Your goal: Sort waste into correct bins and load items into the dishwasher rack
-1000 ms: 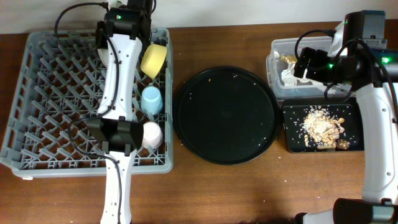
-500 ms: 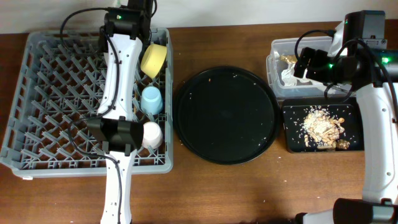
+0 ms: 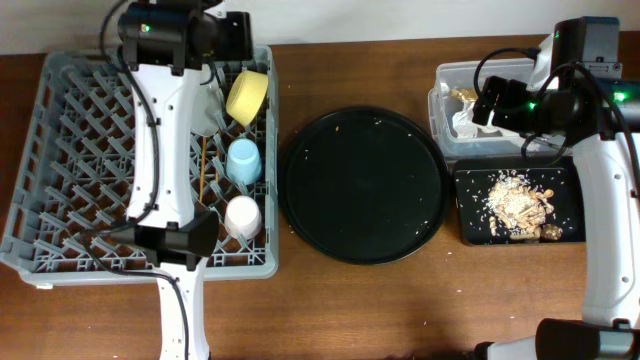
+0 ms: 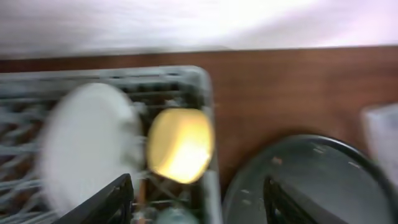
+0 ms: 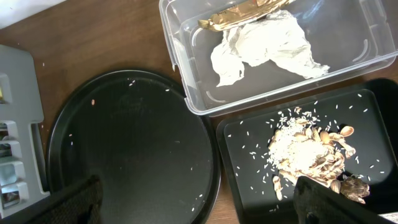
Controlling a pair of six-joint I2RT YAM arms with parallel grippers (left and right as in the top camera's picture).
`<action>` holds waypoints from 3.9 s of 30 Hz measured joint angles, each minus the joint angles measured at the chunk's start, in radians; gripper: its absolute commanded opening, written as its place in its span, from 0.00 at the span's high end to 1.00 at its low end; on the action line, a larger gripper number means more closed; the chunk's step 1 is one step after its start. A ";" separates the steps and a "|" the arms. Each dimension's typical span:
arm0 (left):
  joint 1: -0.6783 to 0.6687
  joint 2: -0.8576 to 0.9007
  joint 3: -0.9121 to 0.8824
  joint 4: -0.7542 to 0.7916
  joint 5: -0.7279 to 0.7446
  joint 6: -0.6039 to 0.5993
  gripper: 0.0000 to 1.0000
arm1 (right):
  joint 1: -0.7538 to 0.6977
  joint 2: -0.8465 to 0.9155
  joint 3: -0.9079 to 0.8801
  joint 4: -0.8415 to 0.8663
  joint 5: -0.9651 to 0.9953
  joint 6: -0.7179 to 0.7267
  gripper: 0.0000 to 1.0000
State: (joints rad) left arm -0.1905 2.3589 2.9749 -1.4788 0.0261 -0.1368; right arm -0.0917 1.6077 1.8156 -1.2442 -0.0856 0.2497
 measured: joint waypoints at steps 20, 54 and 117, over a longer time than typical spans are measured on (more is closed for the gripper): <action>-0.166 0.001 0.000 -0.078 0.098 0.043 0.01 | 0.000 -0.157 0.015 -0.127 0.000 0.000 0.01; -0.166 0.001 0.000 -0.081 0.089 0.043 0.01 | 0.004 -1.345 -1.452 1.154 -0.041 -0.079 0.02; 0.167 -1.137 -1.833 1.052 0.041 0.198 0.01 | 0.040 -1.595 -1.803 1.173 0.010 -0.079 0.01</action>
State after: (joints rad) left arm -0.0238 1.2221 1.1416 -0.4267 0.0673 0.0608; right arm -0.0513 0.0132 0.0128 -0.0711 -0.0757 0.1711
